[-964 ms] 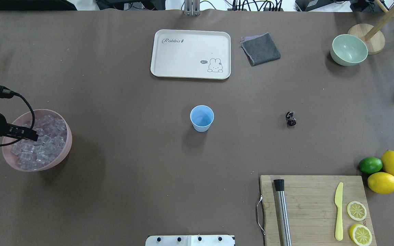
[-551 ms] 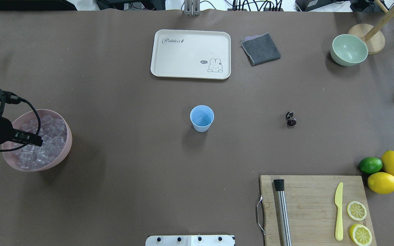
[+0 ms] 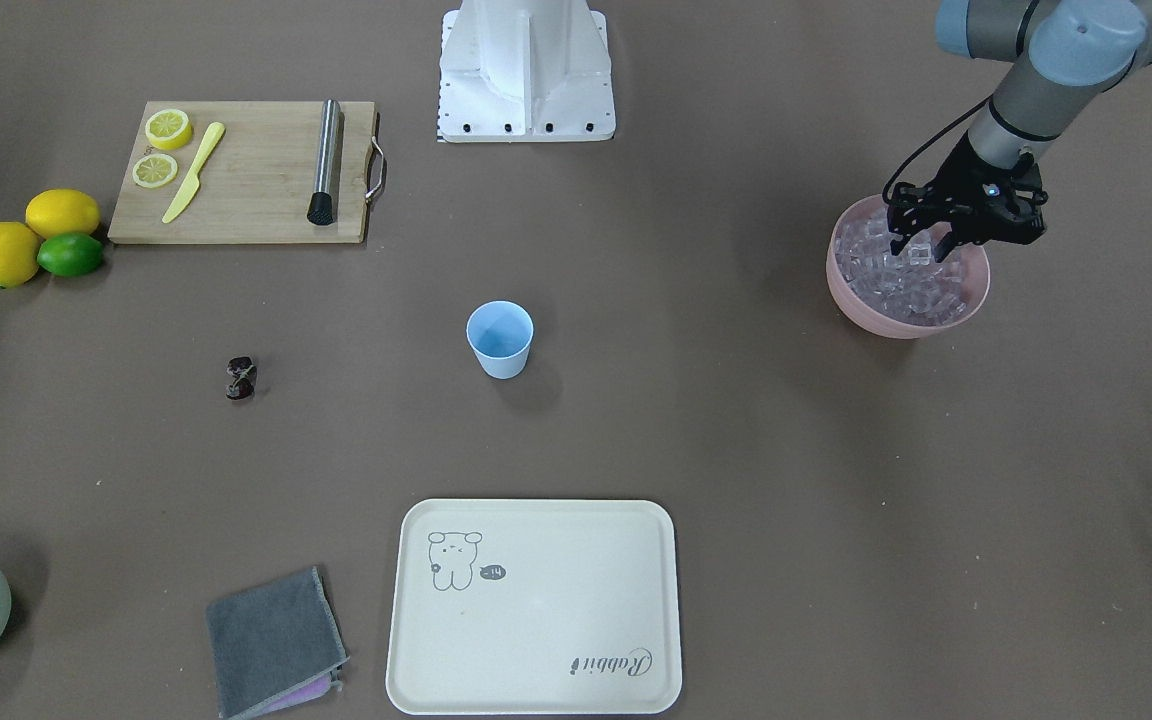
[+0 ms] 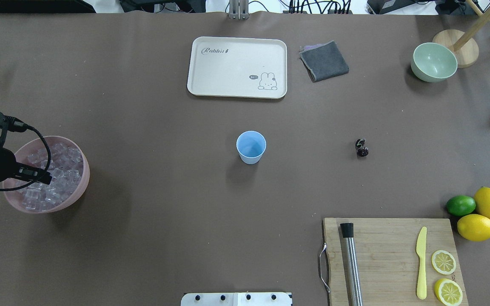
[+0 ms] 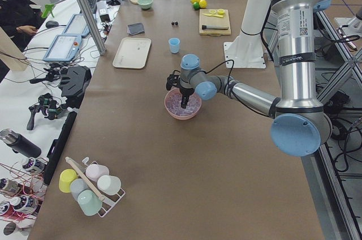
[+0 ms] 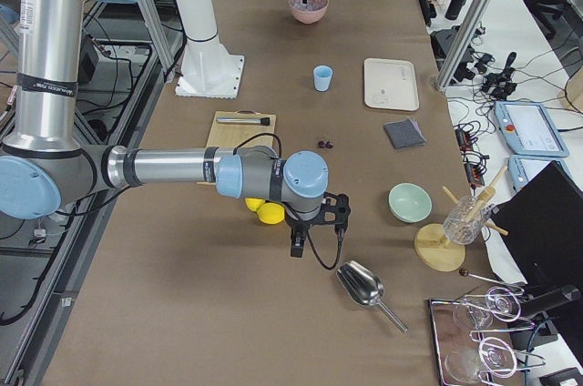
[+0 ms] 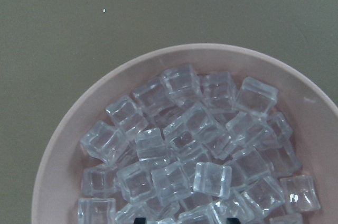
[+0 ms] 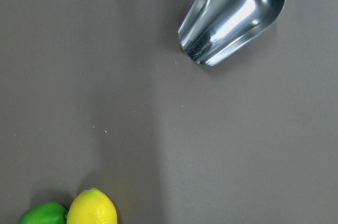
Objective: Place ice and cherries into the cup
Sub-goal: 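Close the left gripper on an ice cube in the pink bowl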
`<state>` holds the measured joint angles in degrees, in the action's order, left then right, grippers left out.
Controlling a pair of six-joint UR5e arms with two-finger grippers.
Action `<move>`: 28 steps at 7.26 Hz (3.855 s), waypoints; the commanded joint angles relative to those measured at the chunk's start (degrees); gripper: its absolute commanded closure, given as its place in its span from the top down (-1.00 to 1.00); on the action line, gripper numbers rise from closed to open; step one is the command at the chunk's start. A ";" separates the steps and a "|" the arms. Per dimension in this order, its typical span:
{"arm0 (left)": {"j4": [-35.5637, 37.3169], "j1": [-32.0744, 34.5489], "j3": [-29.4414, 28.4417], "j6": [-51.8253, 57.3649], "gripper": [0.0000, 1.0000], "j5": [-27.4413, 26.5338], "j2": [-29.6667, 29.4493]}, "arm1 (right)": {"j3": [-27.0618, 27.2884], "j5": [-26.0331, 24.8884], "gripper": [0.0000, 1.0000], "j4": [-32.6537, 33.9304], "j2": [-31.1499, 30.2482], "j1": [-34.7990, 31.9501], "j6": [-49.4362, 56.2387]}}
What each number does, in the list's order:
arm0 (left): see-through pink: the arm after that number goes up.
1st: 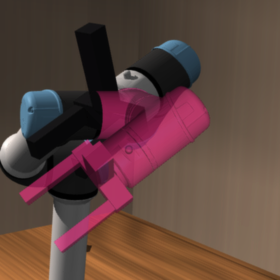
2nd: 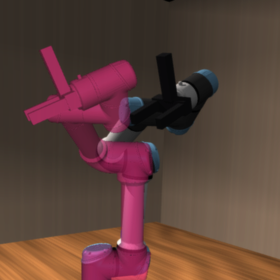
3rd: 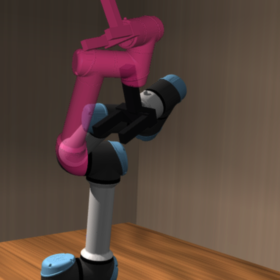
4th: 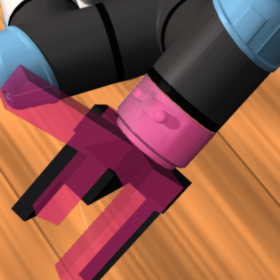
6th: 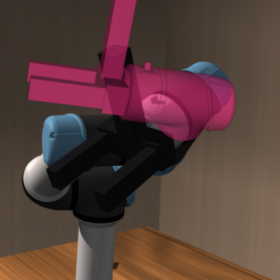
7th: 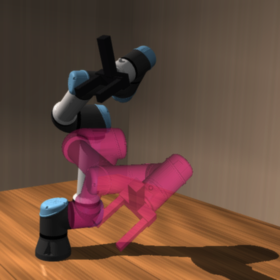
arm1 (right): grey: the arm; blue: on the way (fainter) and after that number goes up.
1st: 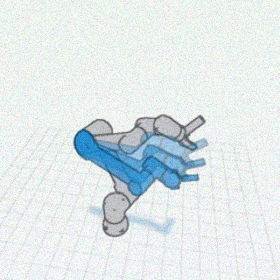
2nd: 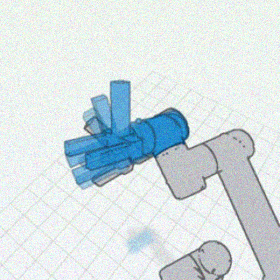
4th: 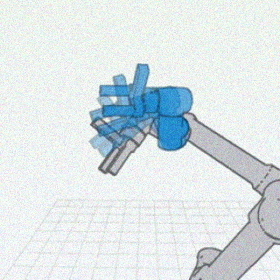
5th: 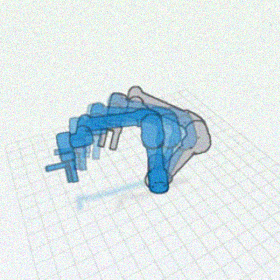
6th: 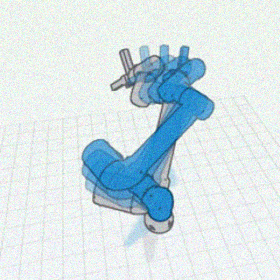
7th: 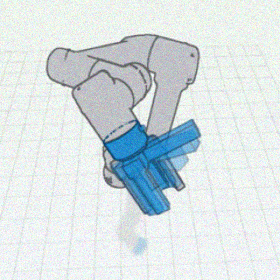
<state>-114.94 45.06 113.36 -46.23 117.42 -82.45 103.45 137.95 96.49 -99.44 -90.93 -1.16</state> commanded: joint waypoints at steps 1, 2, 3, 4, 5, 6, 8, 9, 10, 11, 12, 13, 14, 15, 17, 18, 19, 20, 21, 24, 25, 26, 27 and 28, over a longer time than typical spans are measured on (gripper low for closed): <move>-0.03 0.21 -0.25 0.08 0.18 0.01 0.19 | 0.09 0.03 1.00 0.01 -0.06 -0.04 -0.07; -0.03 0.21 -0.33 0.08 0.18 0.01 0.19 | 0.18 0.03 1.00 0.01 -0.06 -0.04 -0.07; 0.06 0.21 -0.42 0.08 0.18 0.01 0.19 | 0.26 0.03 1.00 -0.08 0.12 -0.04 -0.07; 0.06 0.12 -0.68 0.08 0.18 0.01 0.36 | 0.26 -0.05 1.00 -0.08 0.29 -0.04 0.02; -0.03 0.38 -0.43 0.08 0.17 0.01 0.89 | 0.26 -0.14 1.00 -0.08 0.38 -0.39 0.02; -0.03 0.38 -0.42 0.08 0.04 0.01 0.98 | 0.35 -0.05 1.00 -0.08 0.47 -0.48 0.02; -0.03 0.38 -0.51 0.08 -0.06 0.01 1.07 | 0.26 -0.05 1.00 -0.08 0.47 -0.48 0.02; 0.06 0.30 -0.51 0.08 -0.05 0.01 1.07 | 0.09 -0.14 1.00 -0.08 0.64 -0.48 0.02; 0.06 0.12 -0.60 0.08 -0.04 -0.08 1.07 | 0.09 -0.14 1.00 -0.08 0.65 -0.48 0.02; 0.06 0.03 -0.77 0.08 -0.04 -0.08 1.07 | 0.00 -0.23 1.00 -0.08 0.56 -0.48 0.02; 0.06 -0.05 -0.77 0.08 -0.04 -0.08 1.07 | 0.00 -0.23 1.00 -0.08 0.38 -0.48 -0.07; 0.06 -0.14 -0.86 0.08 -0.04 -0.08 1.07 | 0.00 -0.14 1.00 -0.08 0.30 -0.48 -0.07; 0.06 -0.14 -0.78 0.08 -0.04 -0.08 0.98 | 0.00 -0.23 1.00 -0.08 0.30 -0.48 -0.07; 0.06 -0.14 -0.51 0.00 -0.04 -0.08 0.98 | 0.00 -0.23 1.00 -0.08 0.30 -0.48 -0.07; 0.06 -0.58 -0.60 0.00 -0.04 -0.08 0.89 | 0.00 -0.23 1.00 -0.08 0.21 -0.48 -0.07; 0.06 -0.67 -0.60 0.08 -0.04 -0.78 0.89 | 0.00 -0.23 1.00 -0.08 0.21 -0.57 -0.07; 0.06 -1.11 -0.69 0.00 -0.04 -1.31 0.89 | 0.00 -0.23 1.00 0.01 0.12 -0.57 -0.07; 0.06 -1.11 -0.69 0.00 -0.08 -1.31 0.89 | -0.09 -0.23 1.00 0.01 0.12 -0.57 -0.07; -0.03 -1.11 -0.69 0.00 -0.32 -1.40 0.89 | -0.09 -0.23 1.00 0.01 0.03 -0.57 -0.07; -0.03 -1.02 -0.07 0.08 -1.00 -1.40 0.80 | -0.18 -0.23 1.00 -0.08 0.12 -0.57 -0.07; -0.03 -0.41 1.15 0.08 -1.00 -1.31 0.89 | -0.18 -0.23 1.00 0.01 0.12 -0.66 0.02; -0.11 -0.06 3.16 0.08 -1.00 -1.31 1.41 | -0.18 -0.23 1.00 0.01 0.12 -0.66 0.02; -0.11 2.21 5.79 0.08 -1.00 -1.31 2.20 | -0.18 -0.14 1.00 -0.08 0.21 -0.66 -0.07; -1.59 3.62 6.69 -0.26 -1.00 -1.31 1.95 | -0.09 -0.14 1.00 0.01 0.29 -0.66 -0.07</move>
<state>-115.37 46.75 118.16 -46.21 116.10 -80.64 103.28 137.78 96.46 -99.24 -91.58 -1.20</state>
